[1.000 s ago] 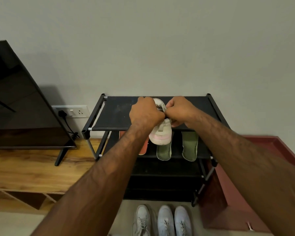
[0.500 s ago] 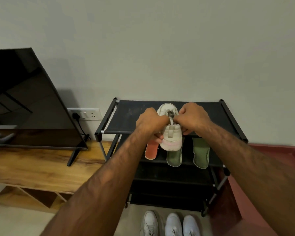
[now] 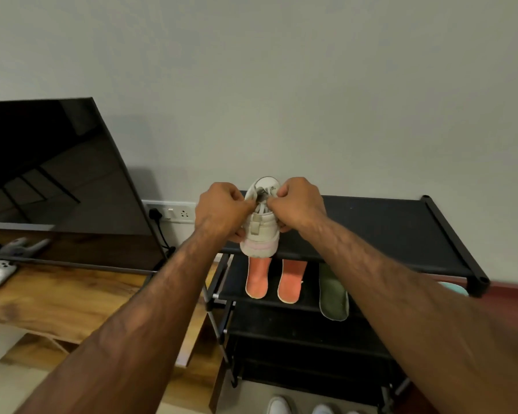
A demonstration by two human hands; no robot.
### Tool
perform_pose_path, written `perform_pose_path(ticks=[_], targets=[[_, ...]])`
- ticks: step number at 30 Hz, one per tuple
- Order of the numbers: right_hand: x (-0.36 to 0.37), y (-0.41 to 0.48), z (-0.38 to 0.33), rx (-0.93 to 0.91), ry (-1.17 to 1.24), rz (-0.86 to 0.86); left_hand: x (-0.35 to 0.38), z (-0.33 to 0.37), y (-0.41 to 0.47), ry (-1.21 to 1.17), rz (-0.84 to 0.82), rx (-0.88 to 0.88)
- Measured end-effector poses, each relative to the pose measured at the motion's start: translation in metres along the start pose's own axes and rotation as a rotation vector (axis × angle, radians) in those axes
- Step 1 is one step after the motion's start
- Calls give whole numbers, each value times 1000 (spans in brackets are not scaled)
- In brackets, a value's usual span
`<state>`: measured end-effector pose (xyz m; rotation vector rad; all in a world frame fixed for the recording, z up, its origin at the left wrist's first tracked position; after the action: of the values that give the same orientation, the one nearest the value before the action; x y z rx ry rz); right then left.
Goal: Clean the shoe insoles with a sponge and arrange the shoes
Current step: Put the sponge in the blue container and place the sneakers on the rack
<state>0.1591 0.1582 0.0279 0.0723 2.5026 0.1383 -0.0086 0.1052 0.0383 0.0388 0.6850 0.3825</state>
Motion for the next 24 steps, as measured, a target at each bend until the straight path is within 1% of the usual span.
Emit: perform_pose_path(ticks=[6,11,16,21,24], targets=[[43,23,-14,1,-15,-27,-15,-31,32,5,-9,-49],[64,24,-11,8,-29,-27,-12,-54,36,4,-10,-70],[62,23,-10,44,-19,-43,-12,-54,34,-15,-11,-76],[54,1,-4,94,100,-148,-13,-52,19,-19,44,-70],[37,-24,-3,80,135,-166,-19,-41,-4,-1,101,-33]])
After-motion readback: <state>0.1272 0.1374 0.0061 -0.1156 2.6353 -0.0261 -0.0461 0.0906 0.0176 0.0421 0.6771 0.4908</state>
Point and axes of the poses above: each hand's wrist, its own y-axis towards the middle knuckle, its own x-axis out of the palm, z = x × y, the point moved 8 cm from there along y, towards the middle knuckle, and after that the axes turned 2 degrees about x, right-handed, at the moved point
